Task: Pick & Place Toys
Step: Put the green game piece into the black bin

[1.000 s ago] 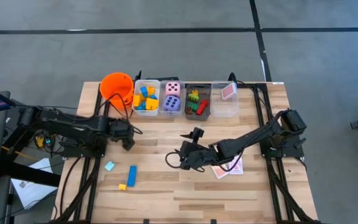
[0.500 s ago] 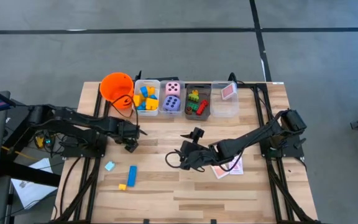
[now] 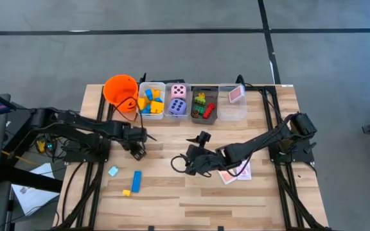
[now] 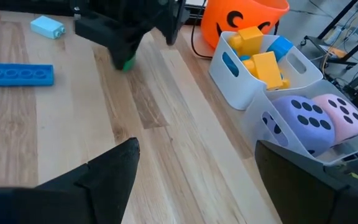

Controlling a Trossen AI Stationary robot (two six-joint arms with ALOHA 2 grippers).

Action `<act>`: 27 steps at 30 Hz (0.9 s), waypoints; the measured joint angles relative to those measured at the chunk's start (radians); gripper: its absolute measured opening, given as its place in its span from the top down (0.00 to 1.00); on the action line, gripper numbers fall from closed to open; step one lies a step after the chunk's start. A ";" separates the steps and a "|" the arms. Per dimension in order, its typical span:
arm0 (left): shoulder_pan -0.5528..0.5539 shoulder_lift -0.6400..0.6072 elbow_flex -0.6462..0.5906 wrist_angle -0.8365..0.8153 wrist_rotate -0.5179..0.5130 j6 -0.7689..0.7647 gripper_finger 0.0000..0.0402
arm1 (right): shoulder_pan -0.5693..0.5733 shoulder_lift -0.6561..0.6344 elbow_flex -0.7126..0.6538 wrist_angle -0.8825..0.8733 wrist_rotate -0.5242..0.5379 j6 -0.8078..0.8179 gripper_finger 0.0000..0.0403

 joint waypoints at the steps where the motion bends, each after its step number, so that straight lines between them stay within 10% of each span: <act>1: 0.000 -0.012 0.000 0.029 0.040 0.023 0.69 | -0.002 0.000 0.000 0.001 0.000 0.010 0.22; 12: -0.016 -0.147 0.000 0.527 0.272 0.241 0.69 | -0.062 0.000 0.000 0.008 -0.246 -0.098 0.22; 27: -0.110 -0.145 0.000 1.088 0.200 0.246 0.69 | 0.043 0.000 0.000 0.350 -0.135 -0.502 0.22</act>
